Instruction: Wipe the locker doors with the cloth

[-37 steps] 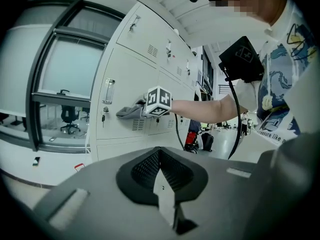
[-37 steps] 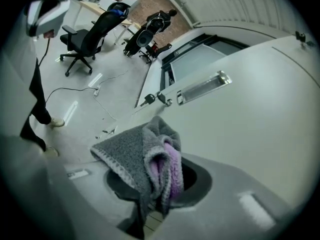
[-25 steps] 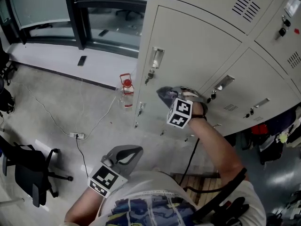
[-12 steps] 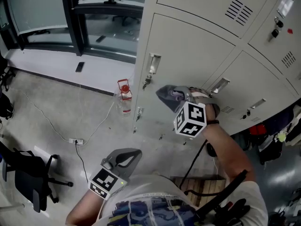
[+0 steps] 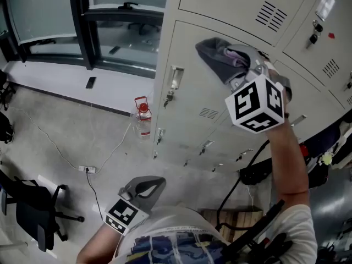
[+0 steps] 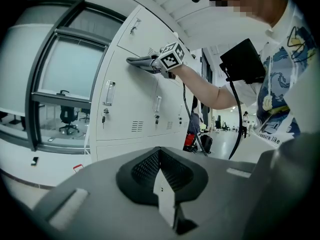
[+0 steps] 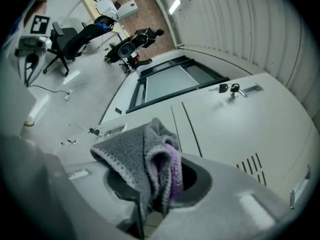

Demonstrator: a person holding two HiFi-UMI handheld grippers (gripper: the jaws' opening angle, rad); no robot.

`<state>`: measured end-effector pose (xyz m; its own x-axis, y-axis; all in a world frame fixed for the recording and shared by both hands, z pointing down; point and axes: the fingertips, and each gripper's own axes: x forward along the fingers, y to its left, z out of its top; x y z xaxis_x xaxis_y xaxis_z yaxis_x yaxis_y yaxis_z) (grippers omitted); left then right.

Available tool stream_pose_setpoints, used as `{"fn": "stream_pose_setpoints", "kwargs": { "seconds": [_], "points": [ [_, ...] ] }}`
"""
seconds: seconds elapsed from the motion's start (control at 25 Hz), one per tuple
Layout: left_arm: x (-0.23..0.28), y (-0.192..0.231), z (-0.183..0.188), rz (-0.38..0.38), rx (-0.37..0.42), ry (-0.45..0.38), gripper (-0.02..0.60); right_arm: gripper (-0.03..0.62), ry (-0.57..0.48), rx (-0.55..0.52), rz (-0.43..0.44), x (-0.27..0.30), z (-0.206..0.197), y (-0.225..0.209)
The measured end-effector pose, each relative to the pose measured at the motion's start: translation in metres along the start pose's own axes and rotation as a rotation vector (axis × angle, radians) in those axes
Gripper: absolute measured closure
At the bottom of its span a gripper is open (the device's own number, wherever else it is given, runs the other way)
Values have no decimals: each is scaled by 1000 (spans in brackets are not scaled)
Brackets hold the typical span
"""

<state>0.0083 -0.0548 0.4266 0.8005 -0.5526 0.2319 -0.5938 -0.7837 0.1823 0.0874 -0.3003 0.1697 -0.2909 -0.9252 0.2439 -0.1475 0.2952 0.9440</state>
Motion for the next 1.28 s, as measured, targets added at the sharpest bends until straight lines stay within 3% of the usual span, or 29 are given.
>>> {"fn": "stream_pose_setpoints", "kwargs": {
  "seconds": [0.32, 1.28],
  "points": [
    [-6, 4, -1, 23, 0, 2, 578, 503, 42, 12, 13, 22, -11, 5],
    [-9, 7, -5, 35, -9, 13, 578, 505, 129, -27, 334, 79, -46, 197]
  ]
}}
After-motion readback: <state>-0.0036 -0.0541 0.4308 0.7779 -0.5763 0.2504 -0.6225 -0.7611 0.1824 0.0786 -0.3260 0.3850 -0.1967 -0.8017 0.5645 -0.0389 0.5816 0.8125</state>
